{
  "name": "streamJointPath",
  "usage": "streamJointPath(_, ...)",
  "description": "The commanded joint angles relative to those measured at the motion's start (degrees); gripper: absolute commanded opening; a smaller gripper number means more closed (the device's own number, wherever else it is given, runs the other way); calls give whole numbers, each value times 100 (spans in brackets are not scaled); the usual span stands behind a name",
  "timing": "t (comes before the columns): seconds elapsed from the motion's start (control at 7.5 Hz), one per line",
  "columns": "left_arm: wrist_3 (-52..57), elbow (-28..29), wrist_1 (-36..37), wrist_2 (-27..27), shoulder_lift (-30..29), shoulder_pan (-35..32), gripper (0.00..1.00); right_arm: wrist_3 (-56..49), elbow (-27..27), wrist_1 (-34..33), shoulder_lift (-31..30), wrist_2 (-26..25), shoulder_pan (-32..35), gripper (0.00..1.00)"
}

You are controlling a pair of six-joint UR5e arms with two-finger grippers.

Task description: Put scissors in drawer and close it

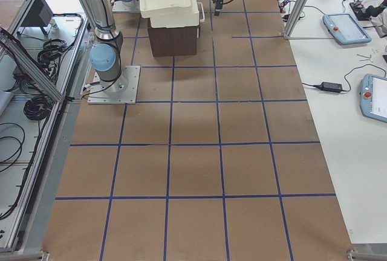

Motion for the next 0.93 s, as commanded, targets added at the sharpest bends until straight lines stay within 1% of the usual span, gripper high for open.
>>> streamJointPath(0.0,-52,-81,-94,27,113,1,100,0,0,-2,-1,0,3,100)
streamJointPath(0.4,-61,-107,-94,9,122,-8,100,78,-70,-28,-10,26,21,100)
streamJointPath(0.8,-43,-151,-24,-35,130,-8,100,131,-114,-54,25,184,38,100)
